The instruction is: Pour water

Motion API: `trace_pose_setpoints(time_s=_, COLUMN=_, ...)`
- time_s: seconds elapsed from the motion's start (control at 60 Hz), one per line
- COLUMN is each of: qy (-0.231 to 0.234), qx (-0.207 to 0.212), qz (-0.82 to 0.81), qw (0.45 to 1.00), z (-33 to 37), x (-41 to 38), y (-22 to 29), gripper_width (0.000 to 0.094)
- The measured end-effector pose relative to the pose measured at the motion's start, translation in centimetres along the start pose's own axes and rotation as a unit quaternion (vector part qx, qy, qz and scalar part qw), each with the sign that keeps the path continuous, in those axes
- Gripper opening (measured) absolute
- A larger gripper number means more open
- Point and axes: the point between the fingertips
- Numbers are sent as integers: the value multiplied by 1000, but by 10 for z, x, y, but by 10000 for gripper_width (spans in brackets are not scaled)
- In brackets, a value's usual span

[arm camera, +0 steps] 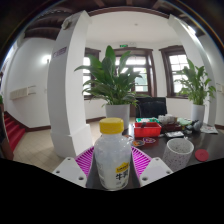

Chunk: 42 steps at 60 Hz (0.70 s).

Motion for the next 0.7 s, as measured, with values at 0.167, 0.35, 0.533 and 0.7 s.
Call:
trace_pose_setpoints(time_s=0.167, qy=-2, qx=7, qz=-6, qw=1000, z=-3, x=5, y=0, gripper_width=461)
trace_pose_setpoints(time_s=0.35, qy=5, qx=13, qz=-13, qw=1000, z=-3, x=6, y=2, gripper_width=460)
trace_pose_setpoints(time_s=0.533, qy=0, qx=5, qz=-147, qw=989, z=-6, x=16, y=12, gripper_width=459)
trace_pose_setpoints(time_s=0.7, qy=-3, qx=19, qz=-390, qw=920, z=-15, x=33, y=39, gripper_width=460)
Point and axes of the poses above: the point between the fingertips, and its own axes, seen from behind it with the camera up: x to the right, y up, z backward, against the way the camera looks, and after that the axes turned 4 degrees about x, right-handed
